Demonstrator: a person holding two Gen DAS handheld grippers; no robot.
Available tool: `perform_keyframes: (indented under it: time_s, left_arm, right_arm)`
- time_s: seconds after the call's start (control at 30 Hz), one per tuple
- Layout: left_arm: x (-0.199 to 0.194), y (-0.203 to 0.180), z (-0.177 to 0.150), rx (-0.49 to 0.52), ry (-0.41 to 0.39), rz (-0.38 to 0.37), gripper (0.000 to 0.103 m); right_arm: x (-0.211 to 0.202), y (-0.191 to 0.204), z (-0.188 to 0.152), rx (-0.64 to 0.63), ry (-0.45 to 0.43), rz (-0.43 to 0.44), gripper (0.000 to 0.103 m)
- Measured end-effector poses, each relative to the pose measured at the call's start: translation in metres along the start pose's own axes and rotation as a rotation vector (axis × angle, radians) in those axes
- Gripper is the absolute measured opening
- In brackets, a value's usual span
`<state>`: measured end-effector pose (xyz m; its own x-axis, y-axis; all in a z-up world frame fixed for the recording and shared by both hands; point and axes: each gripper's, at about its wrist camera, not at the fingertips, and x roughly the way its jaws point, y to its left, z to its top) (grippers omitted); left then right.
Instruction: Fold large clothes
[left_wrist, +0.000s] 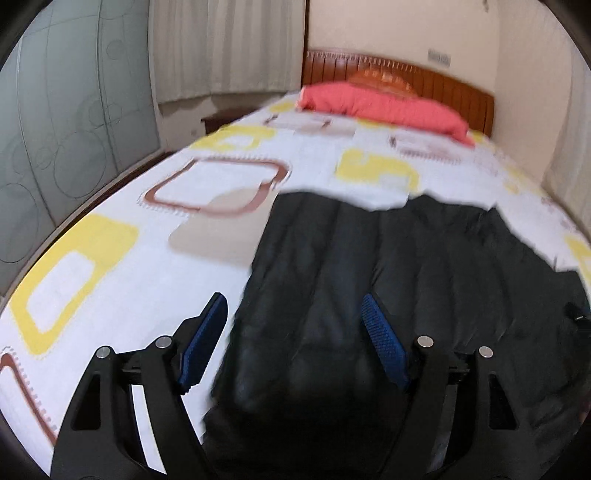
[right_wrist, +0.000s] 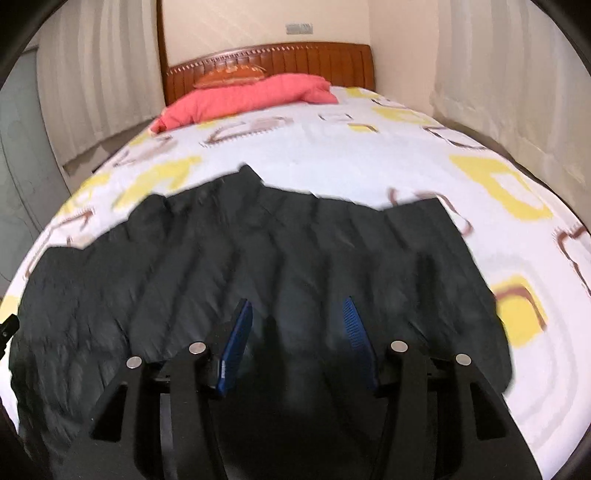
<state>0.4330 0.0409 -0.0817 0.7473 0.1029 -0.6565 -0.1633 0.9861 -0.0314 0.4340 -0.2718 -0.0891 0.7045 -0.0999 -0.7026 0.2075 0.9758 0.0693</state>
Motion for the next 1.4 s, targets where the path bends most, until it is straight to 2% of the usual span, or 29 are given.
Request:
perform_keyframes:
  time_s: [0.07, 0.13, 0.23, 0.37, 0.47, 0.53, 0.67, 0.8, 0.93, 1.03, 1.1, 1.27, 1.4]
  left_arm:
    - [0.017, -0.006, 0.001, 0.0, 0.039, -0.012, 0.075]
    - [0.05, -0.017, -0.008, 0.062, 0.146, 0.013, 0.076]
    - [0.036, -0.025, 0.0, 0.103, 0.087, 0.014, 0.075]
    - [0.026, -0.027, 0.018, 0.075, -0.005, -0.006, 0.075]
    - [0.05, -0.023, 0.023, 0.012, 0.062, -0.013, 0.075]
    - [0.08, -0.021, 0.018, -0.014, 0.153, 0.005, 0.077]
    - [0.087, -0.032, 0.012, 0.051, 0.134, 0.056, 0.079]
    - [0.059, -0.015, 0.012, 0.005, 0.128, -0.011, 0.078]
    - [0.015, 0.02, -0.008, -0.058, 0.126, -0.033, 0.079]
    - [-0.017, 0.052, -0.037, -0.117, 0.17, -0.037, 0.079]
    - [-0.039, 0.079, -0.064, -0.201, 0.217, -0.047, 0.079]
    - [-0.095, 0.136, -0.128, -0.382, 0.285, -0.059, 0.079]
    - [-0.134, 0.161, -0.173, -0.487, 0.309, -0.111, 0.079]
  right_arm:
    - [0.021, 0.009, 0.004, -0.006, 0.021, 0.006, 0.052]
    - [0.051, 0.016, 0.0, -0.02, 0.138, 0.004, 0.055]
    - [0.042, 0.019, 0.011, -0.008, 0.131, -0.002, 0.054]
    - [0.032, 0.024, 0.026, -0.005, 0.038, 0.011, 0.054]
    - [0.051, 0.027, 0.026, 0.009, 0.068, 0.036, 0.054]
    - [0.07, 0.025, 0.02, 0.007, 0.091, 0.032, 0.057]
    - [0.071, 0.034, 0.013, -0.042, 0.074, -0.005, 0.057]
    - [0.046, 0.023, 0.014, -0.018, 0.074, 0.037, 0.058]
    - [-0.006, -0.005, -0.005, -0.025, 0.046, 0.052, 0.059]
    - [-0.043, -0.034, -0.032, -0.037, 0.051, 0.018, 0.059]
    - [-0.065, -0.056, -0.054, -0.018, 0.055, -0.008, 0.059]
    - [-0.117, -0.12, -0.12, 0.098, 0.127, -0.031, 0.059]
    - [-0.159, -0.16, -0.179, 0.195, 0.158, -0.019, 0.059]
